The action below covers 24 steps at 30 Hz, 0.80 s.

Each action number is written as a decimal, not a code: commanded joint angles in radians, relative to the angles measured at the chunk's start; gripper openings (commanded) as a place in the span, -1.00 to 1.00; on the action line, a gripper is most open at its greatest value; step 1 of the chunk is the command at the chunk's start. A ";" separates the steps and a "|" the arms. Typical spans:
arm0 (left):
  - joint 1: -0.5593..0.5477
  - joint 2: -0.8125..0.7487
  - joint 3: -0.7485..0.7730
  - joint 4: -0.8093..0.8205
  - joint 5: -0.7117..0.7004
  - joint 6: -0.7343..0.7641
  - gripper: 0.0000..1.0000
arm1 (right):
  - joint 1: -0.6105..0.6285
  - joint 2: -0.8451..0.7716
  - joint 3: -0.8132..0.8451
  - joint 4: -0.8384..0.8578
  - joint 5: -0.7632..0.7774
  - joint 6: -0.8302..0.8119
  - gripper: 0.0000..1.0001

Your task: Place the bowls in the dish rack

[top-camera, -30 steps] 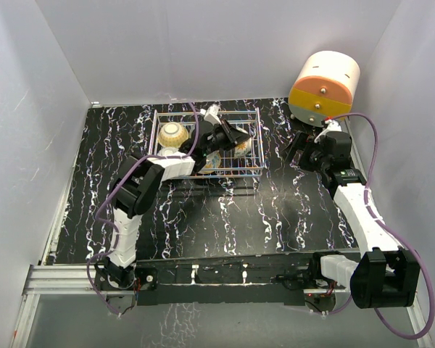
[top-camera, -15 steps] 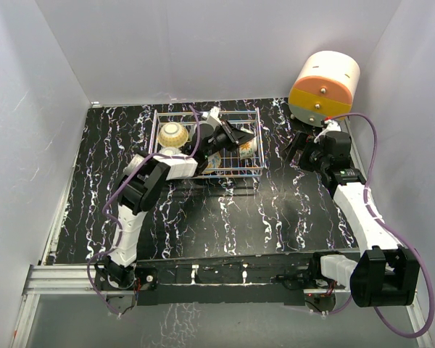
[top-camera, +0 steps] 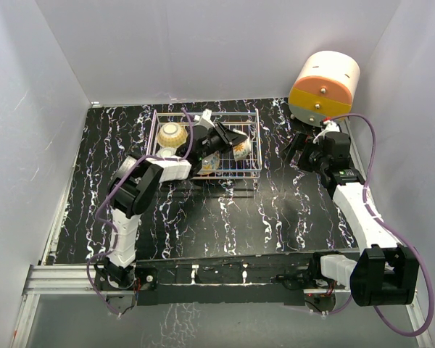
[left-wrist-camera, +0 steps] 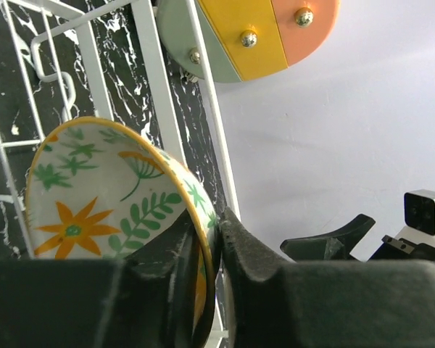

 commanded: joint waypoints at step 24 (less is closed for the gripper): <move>0.029 -0.200 -0.035 -0.509 -0.220 0.293 0.13 | -0.007 0.027 -0.008 0.064 -0.010 -0.015 1.00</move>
